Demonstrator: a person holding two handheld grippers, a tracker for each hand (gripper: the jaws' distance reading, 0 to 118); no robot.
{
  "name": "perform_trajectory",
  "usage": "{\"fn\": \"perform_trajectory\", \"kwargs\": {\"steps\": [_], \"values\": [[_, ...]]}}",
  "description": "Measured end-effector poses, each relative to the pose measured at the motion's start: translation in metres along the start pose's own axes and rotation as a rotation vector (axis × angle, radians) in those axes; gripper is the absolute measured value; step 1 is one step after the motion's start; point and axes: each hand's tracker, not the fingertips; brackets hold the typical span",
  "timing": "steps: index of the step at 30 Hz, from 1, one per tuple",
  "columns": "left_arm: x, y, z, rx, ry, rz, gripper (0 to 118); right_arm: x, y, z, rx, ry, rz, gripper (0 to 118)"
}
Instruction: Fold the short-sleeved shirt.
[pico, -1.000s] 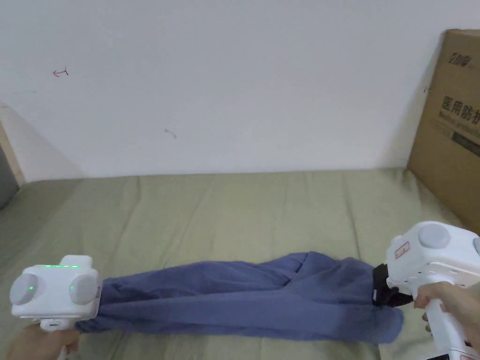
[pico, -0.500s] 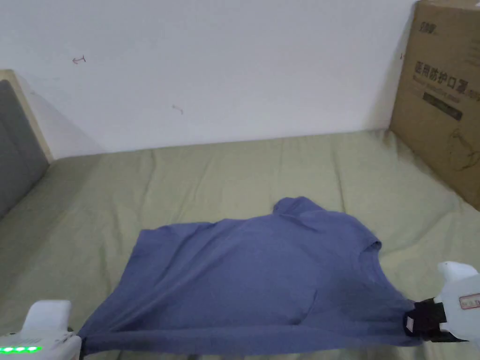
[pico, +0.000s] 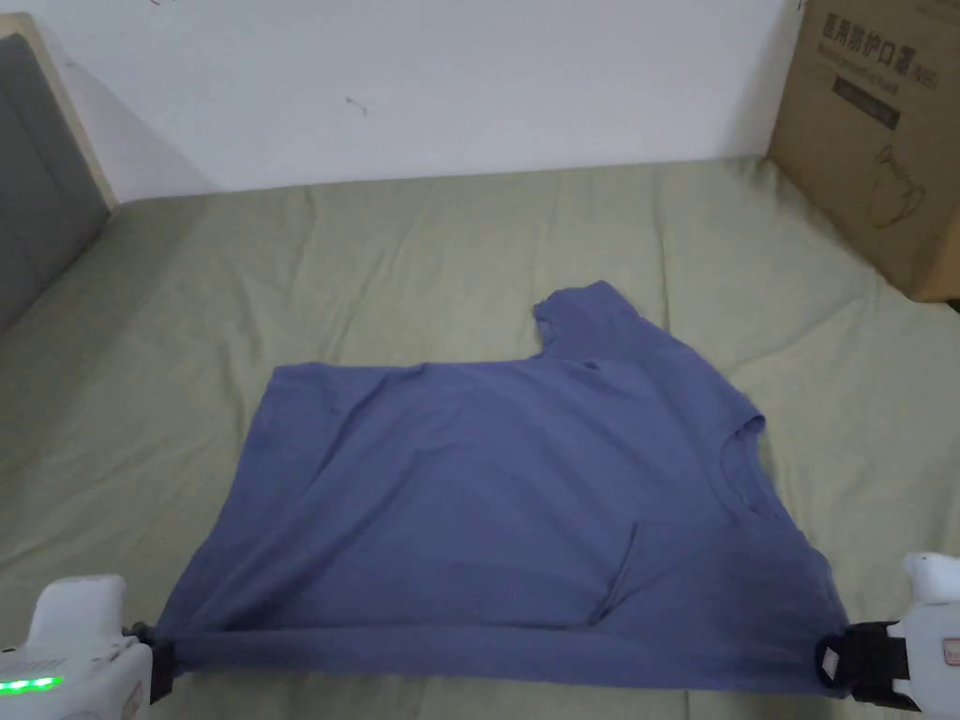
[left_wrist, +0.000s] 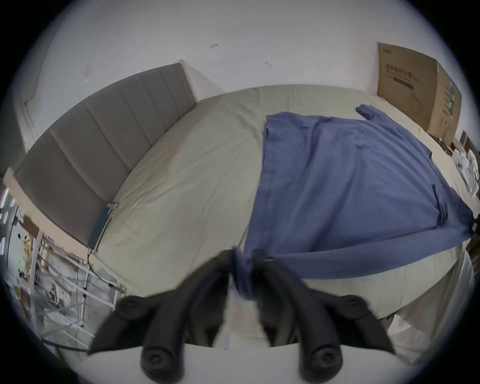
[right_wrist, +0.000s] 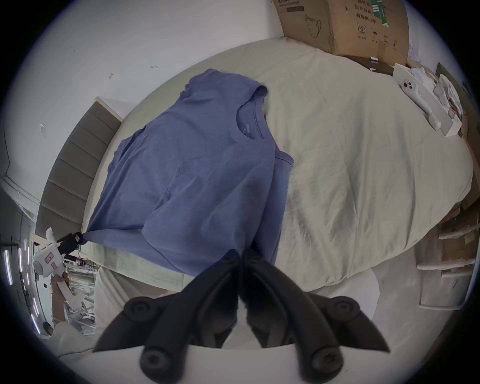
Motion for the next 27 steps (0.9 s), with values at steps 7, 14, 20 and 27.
{"fn": "perform_trajectory", "kwargs": {"steps": [7, 14, 20, 27], "values": [[-0.011, 0.000, 0.036, 0.003, -0.068, 0.086, 92, -0.016, -0.013, 0.024, 0.106, -0.093, 0.077, 83], [-0.001, -0.040, 0.059, 0.006, -0.076, 0.164, 1, -0.034, -0.052, 0.035, 0.204, -0.037, -0.004, 2], [-0.004, -0.051, 0.043, -0.004, -0.010, 0.120, 23, -0.028, -0.051, 0.020, 0.156, -0.046, 0.013, 1], [-0.003, -0.037, 0.010, -0.045, -0.061, 0.104, 82, -0.022, -0.046, 0.011, 0.105, -0.056, -0.020, 1]]}}
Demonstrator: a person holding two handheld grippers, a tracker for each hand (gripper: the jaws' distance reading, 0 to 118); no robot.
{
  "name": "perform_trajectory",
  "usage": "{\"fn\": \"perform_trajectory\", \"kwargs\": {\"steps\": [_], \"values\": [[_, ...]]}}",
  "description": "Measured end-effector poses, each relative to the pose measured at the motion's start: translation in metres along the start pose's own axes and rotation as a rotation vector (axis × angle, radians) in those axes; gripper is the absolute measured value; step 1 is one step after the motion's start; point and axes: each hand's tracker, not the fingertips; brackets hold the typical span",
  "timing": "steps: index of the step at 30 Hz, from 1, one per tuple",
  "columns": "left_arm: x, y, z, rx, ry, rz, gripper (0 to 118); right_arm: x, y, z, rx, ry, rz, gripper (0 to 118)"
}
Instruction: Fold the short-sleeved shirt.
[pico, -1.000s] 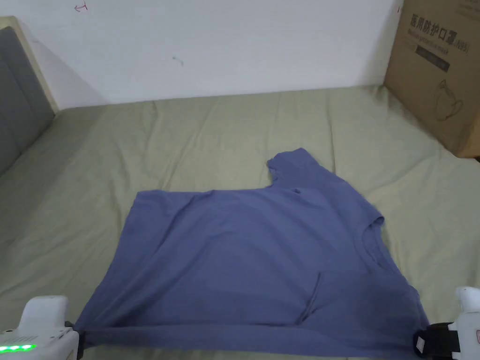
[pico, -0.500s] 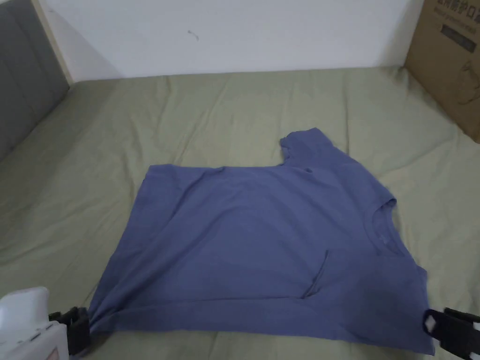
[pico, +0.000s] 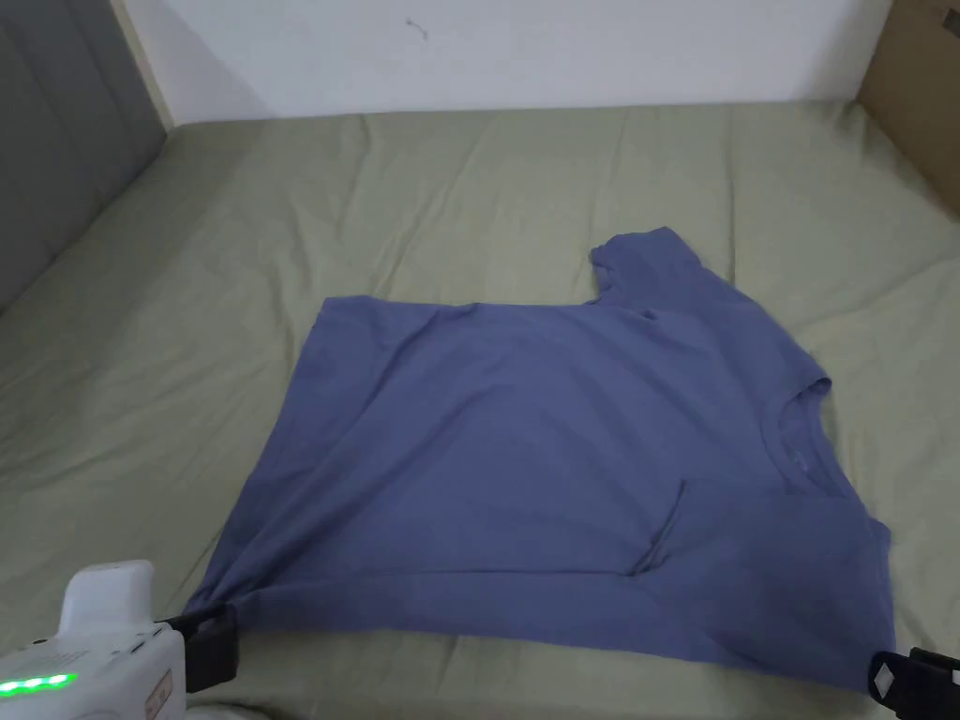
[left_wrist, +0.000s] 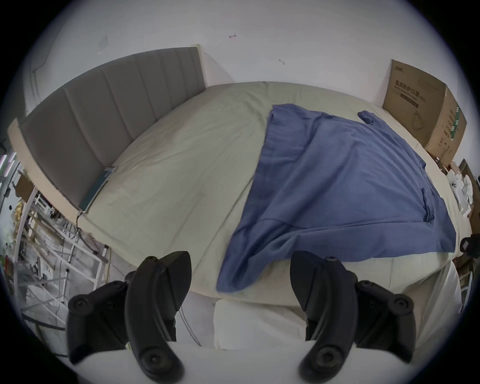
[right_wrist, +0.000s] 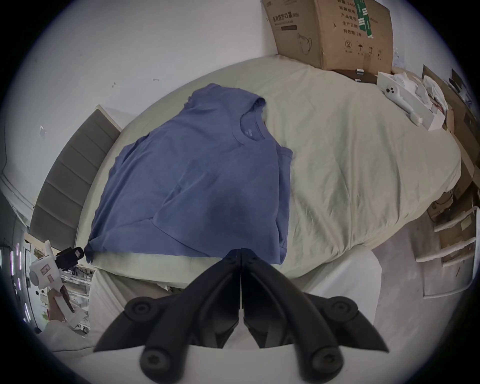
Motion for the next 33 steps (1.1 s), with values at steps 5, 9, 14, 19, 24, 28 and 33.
{"fn": "perform_trajectory", "kwargs": {"steps": [5, 9, 14, 19, 24, 28, 33], "values": [[0.017, -0.007, -0.033, -0.155, 0.105, -0.122, 1, 0.002, -0.005, -0.004, -0.030, -0.004, -0.022, 1], [0.015, -0.004, -0.016, -0.117, 0.032, -0.092, 0, -0.002, -0.008, 0.000, -0.033, -0.010, 0.036, 1], [0.004, 0.004, -0.016, -0.111, 0.021, -0.030, 0, -0.011, 0.001, -0.008, -0.020, -0.114, 0.152, 54], [0.003, 0.004, -0.015, -0.121, 0.003, -0.032, 0, 0.000, 0.003, -0.041, -0.128, -0.116, 0.167, 83], [0.002, 0.002, -0.013, -0.124, -0.008, -0.022, 0, 0.000, -0.001, -0.047, -0.153, -0.117, 0.192, 11], [0.001, 0.007, -0.012, -0.125, -0.007, -0.018, 0, 0.005, 0.005, -0.032, -0.135, -0.088, 0.120, 9], [0.001, 0.024, -0.001, -0.097, -0.012, -0.029, 0, -0.005, 0.022, 0.005, -0.054, -0.033, 0.102, 9]]}}
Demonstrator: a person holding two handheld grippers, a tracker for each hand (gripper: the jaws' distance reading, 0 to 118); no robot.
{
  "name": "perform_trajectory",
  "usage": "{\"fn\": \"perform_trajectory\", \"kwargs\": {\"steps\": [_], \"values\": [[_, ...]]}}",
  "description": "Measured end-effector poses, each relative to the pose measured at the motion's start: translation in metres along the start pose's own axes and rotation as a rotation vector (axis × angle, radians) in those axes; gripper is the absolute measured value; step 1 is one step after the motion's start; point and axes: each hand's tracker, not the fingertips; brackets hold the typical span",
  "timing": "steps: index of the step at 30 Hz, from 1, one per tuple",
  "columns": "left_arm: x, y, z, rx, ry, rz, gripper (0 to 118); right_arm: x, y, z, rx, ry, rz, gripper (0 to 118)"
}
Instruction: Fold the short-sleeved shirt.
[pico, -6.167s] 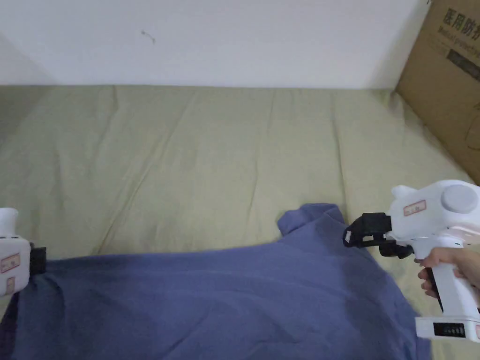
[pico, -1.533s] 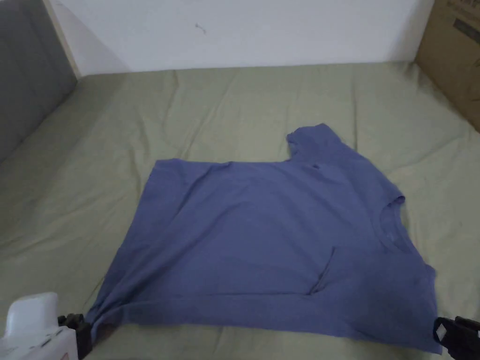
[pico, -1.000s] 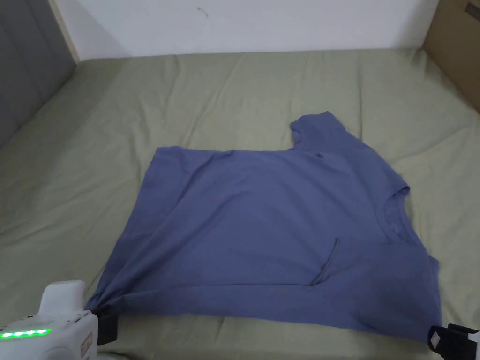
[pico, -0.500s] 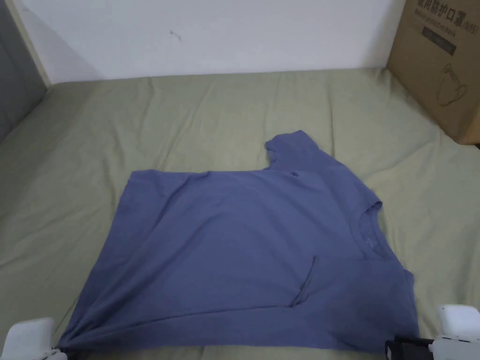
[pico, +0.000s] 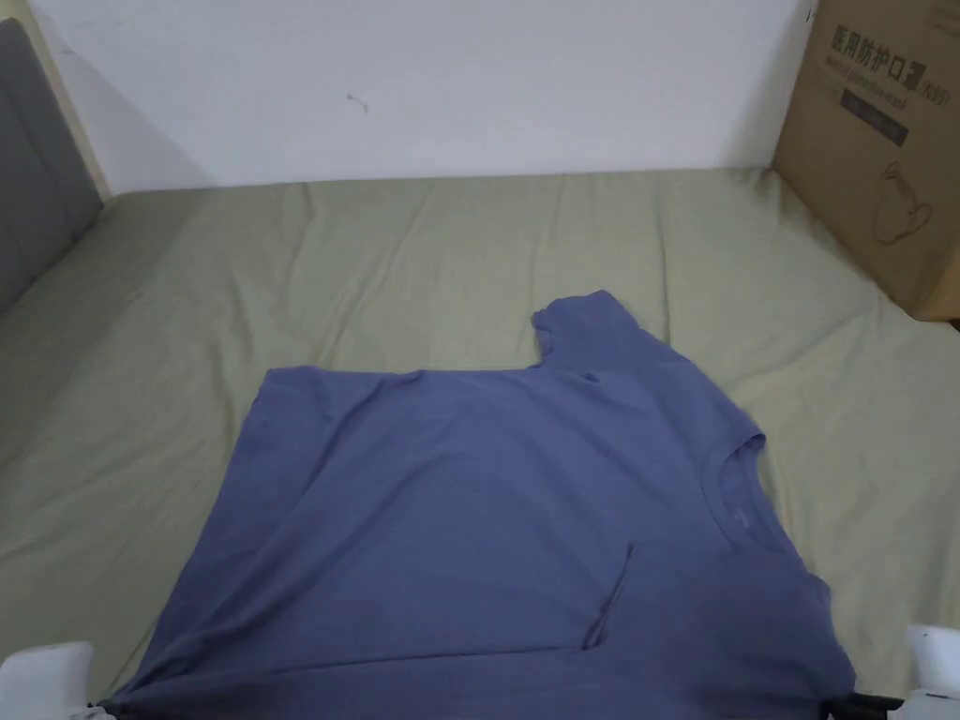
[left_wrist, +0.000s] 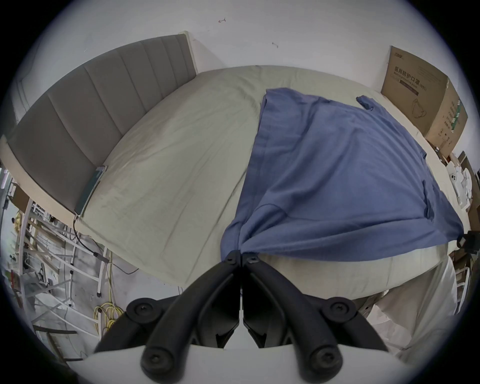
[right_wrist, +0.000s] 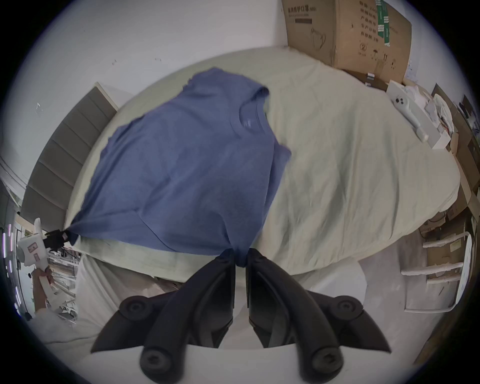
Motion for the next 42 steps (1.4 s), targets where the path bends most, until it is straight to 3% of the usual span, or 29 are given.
{"fn": "perform_trajectory", "kwargs": {"steps": [5, 12, 18, 19, 21, 22, 25, 29, 31, 32, 33, 35, 38, 42], "values": [[0.000, 0.035, -0.002, 0.048, -0.006, 0.010, 0, -0.002, 0.039, 0.013, 0.058, 0.053, -0.006, 9], [0.010, 0.114, -0.039, 0.061, -0.024, -0.012, 0, 0.009, 0.114, -0.020, 0.079, -0.018, -0.045, 8], [0.031, 0.124, -0.056, 0.029, -0.022, -0.050, 0, 0.007, 0.104, -0.027, 0.071, 0.036, -0.066, 8], [0.032, 0.118, -0.051, 0.029, -0.035, -0.043, 0, 0.006, 0.097, -0.028, 0.064, 0.047, -0.052, 13], [0.031, 0.111, -0.049, 0.027, -0.039, -0.039, 0, 0.005, 0.081, -0.031, 0.008, 0.008, -0.025, 67], [0.031, 0.108, -0.047, 0.017, -0.031, -0.056, 0, 0.004, 0.071, -0.034, -0.018, -0.002, -0.010, 84], [0.027, 0.099, -0.035, 0.023, -0.005, -0.074, 0, 0.003, 0.044, -0.042, -0.078, 0.011, -0.007, 85], [0.016, 0.091, -0.024, 0.025, -0.048, -0.003, 0, 0.000, 0.024, -0.062, -0.166, 0.033, 0.031, 74], [0.012, 0.087, -0.023, 0.026, -0.039, 0.001, 0, -0.008, 0.015, -0.066, -0.159, 0.002, 0.063, 60], [0.011, 0.085, -0.022, 0.026, -0.035, -0.001, 0, -0.008, 0.013, -0.069, -0.138, -0.064, 0.077, 12], [0.011, 0.084, -0.022, 0.022, -0.034, -0.001, 0, -0.005, 0.014, -0.068, -0.151, -0.029, 0.046, 3], [0.008, 0.082, -0.020, 0.016, -0.029, 0.006, 0, 0.001, 0.016, -0.060, -0.145, 0.060, -0.019, 3], [0.009, 0.079, -0.016, 0.015, -0.027, 0.003, 0, -0.001, 0.021, -0.043, -0.102, -0.002, 0.035, 3], [0.009, 0.082, -0.013, 0.026, -0.027, -0.007, 0, -0.001, 0.032, -0.025, -0.054, 0.033, 0.005, 3]]}}
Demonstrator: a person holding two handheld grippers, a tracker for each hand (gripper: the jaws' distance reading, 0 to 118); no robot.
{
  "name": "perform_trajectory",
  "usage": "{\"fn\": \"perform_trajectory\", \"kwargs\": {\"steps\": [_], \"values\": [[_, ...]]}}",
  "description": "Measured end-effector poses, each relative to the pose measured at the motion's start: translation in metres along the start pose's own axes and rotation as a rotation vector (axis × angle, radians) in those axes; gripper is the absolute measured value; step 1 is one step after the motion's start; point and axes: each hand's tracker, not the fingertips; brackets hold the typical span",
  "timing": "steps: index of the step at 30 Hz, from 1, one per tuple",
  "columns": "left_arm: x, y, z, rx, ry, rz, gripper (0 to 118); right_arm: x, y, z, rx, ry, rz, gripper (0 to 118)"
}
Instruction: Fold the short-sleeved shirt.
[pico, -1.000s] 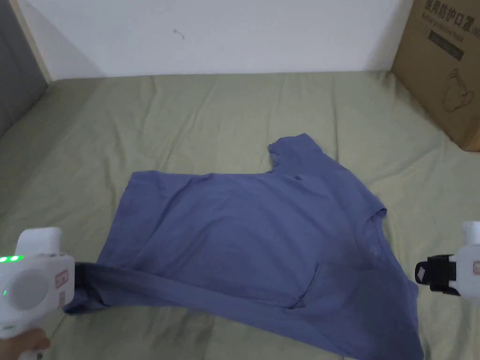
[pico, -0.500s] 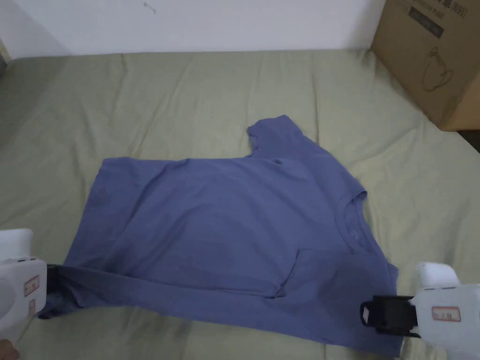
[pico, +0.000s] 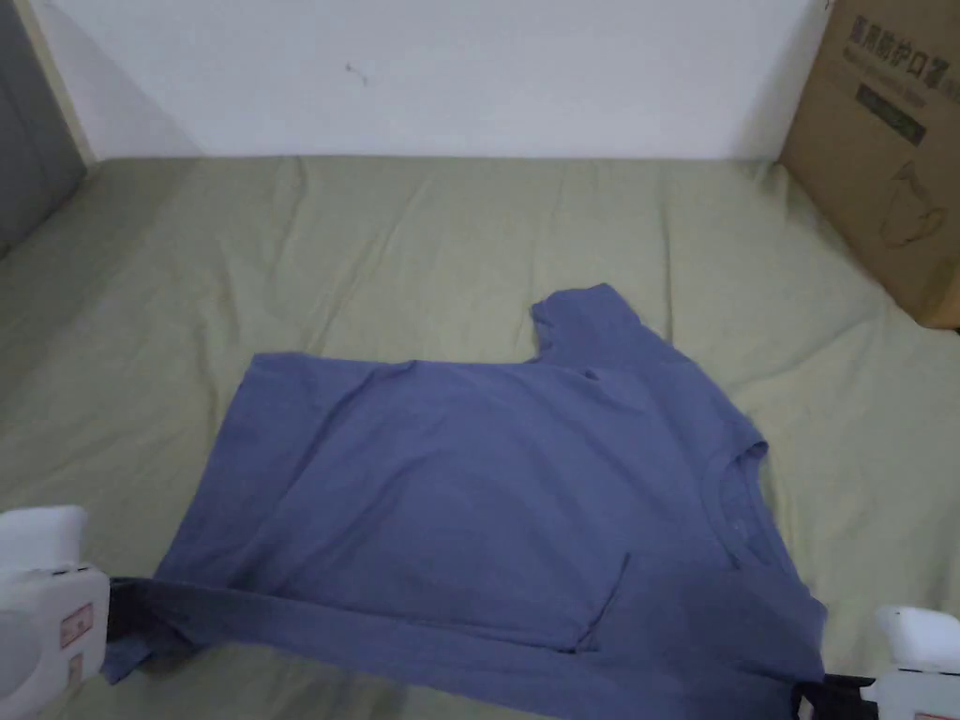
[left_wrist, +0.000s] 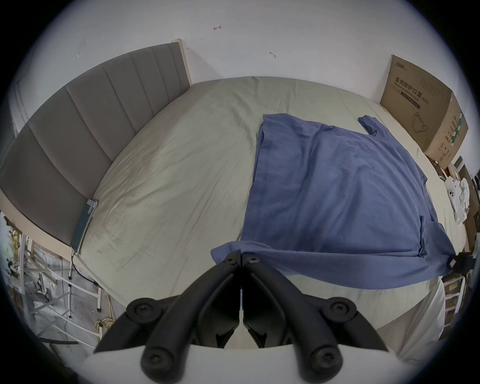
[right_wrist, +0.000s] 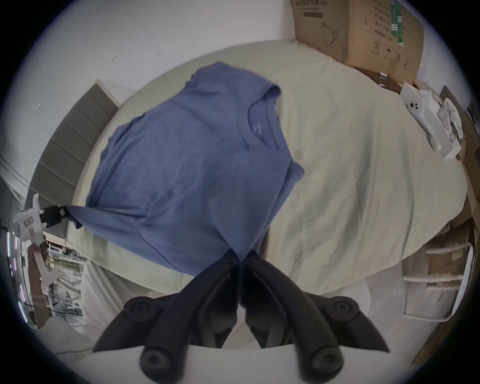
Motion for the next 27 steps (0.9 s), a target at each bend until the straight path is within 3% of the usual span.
{"fn": "perform_trajectory", "kwargs": {"steps": [6, 9, 13, 14, 15, 17, 19, 20, 21, 22, 25, 27], "values": [[0.001, 0.022, -0.005, 0.004, 0.008, -0.038, 0, -0.006, 0.047, 0.008, 0.067, 0.001, 0.022, 3], [0.000, 0.046, -0.016, 0.024, 0.016, -0.040, 0, 0.002, 0.087, -0.001, 0.100, 0.029, -0.029, 3], [0.001, 0.077, -0.050, 0.008, 0.018, -0.024, 0, 0.007, 0.140, -0.035, 0.084, -0.075, -0.009, 3], [0.003, 0.082, -0.062, -0.001, 0.014, -0.032, 0, 0.003, 0.148, -0.046, 0.056, -0.059, -0.012, 3], [0.006, 0.086, -0.073, -0.012, 0.014, -0.040, 2, 0.003, 0.153, -0.057, 0.037, -0.066, -0.024, 3], [0.013, 0.088, -0.094, -0.029, 0.032, -0.078, 18, 0.000, 0.159, -0.078, 0.004, -0.084, 0.000, 5], [0.018, 0.089, -0.104, -0.080, 0.084, -0.100, 28, -0.005, 0.158, -0.086, -0.004, -0.146, 0.022, 13], [0.019, 0.088, -0.104, -0.080, 0.071, -0.092, 45, -0.006, 0.156, -0.087, -0.014, -0.182, 0.020, 44], [0.017, 0.084, -0.099, -0.077, 0.061, -0.084, 57, -0.005, 0.154, -0.084, -0.007, -0.169, 0.016, 68], [0.013, 0.081, -0.092, -0.051, 0.022, -0.061, 64, -0.003, 0.149, -0.076, 0.016, -0.151, 0.018, 77], [0.003, 0.072, -0.065, -0.031, 0.010, -0.041, 75, -0.005, 0.138, -0.049, 0.071, -0.149, 0.037, 77], [-0.006, 0.058, -0.045, 0.013, -0.010, 0.002, 75, -0.006, 0.124, -0.026, 0.130, -0.135, 0.064, 72]]}}
